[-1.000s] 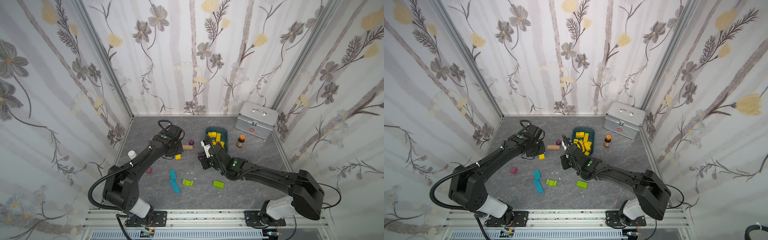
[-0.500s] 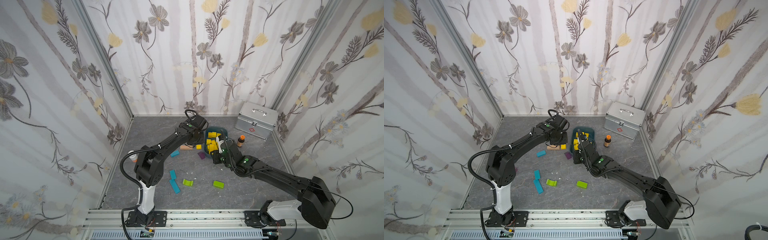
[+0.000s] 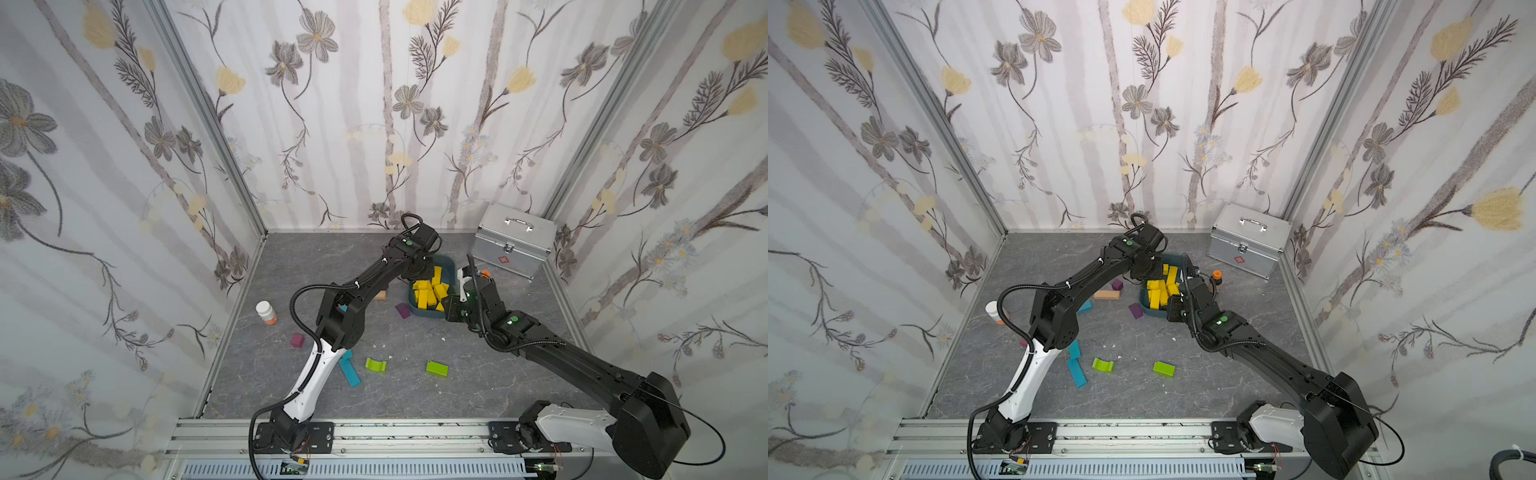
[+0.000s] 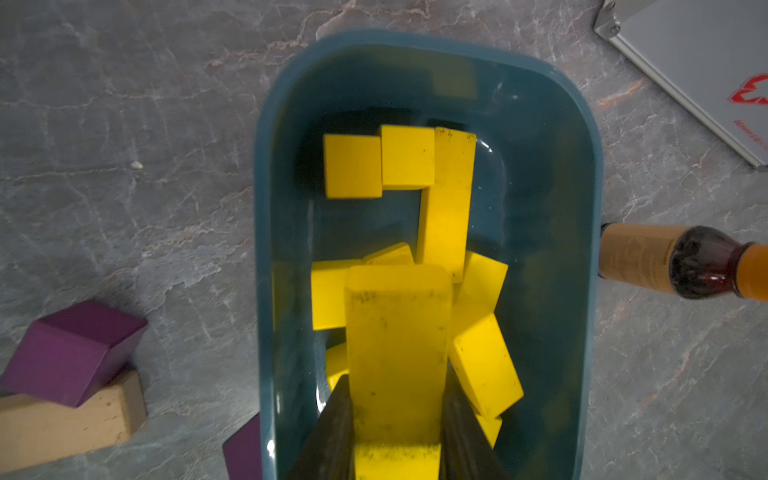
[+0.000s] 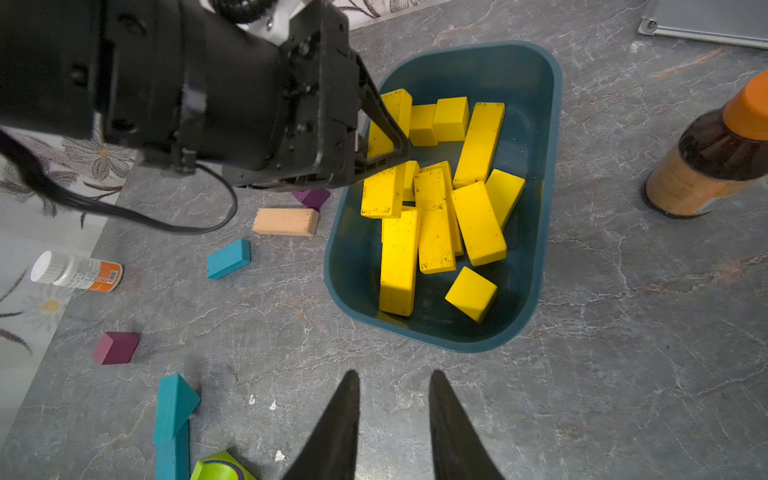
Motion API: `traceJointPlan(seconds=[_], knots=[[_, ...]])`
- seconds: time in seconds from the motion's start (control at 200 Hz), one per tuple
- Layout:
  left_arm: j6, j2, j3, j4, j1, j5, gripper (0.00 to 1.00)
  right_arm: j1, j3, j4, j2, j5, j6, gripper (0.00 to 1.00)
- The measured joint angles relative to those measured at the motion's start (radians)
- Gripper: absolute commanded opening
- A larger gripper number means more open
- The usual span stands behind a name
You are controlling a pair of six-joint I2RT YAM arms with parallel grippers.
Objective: Pick out the yellow building blocks
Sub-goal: Place the building block in the storage box.
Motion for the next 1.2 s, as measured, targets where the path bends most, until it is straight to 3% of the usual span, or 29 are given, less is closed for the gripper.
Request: traceJointPlan(seconds=[0.125, 0.305, 0.385, 0.929, 1.059, 1.199], knots=[[0.012, 0.079, 0.118, -0.028, 0.000, 0.000, 0.29, -0.002, 0.000, 0.001, -0.003, 0.000, 0.000, 0.31], [0.020, 0.133, 0.187, -0.042, 0.000, 0.002, 0.52, -0.004, 0.001, 0.001, -0.003, -0.001, -0.001, 0.32], [0.012, 0.135, 0.190, -0.043, 0.000, 0.011, 0.56, -0.005, 0.003, 0.001, -0.003, -0.001, -0.001, 0.32], [0.030, 0.077, 0.189, -0.035, -0.001, 0.003, 0.57, -0.010, 0.067, 0.003, 0.034, -0.004, -0.022, 0.33], [0.085, -0.032, 0.091, 0.020, -0.001, -0.040, 0.57, -0.023, 0.131, 0.025, 0.045, 0.013, -0.064, 0.34], [0.164, -0.299, -0.231, 0.194, 0.000, -0.125, 0.57, -0.076, 0.188, 0.090, 0.045, 0.049, -0.102, 0.34]])
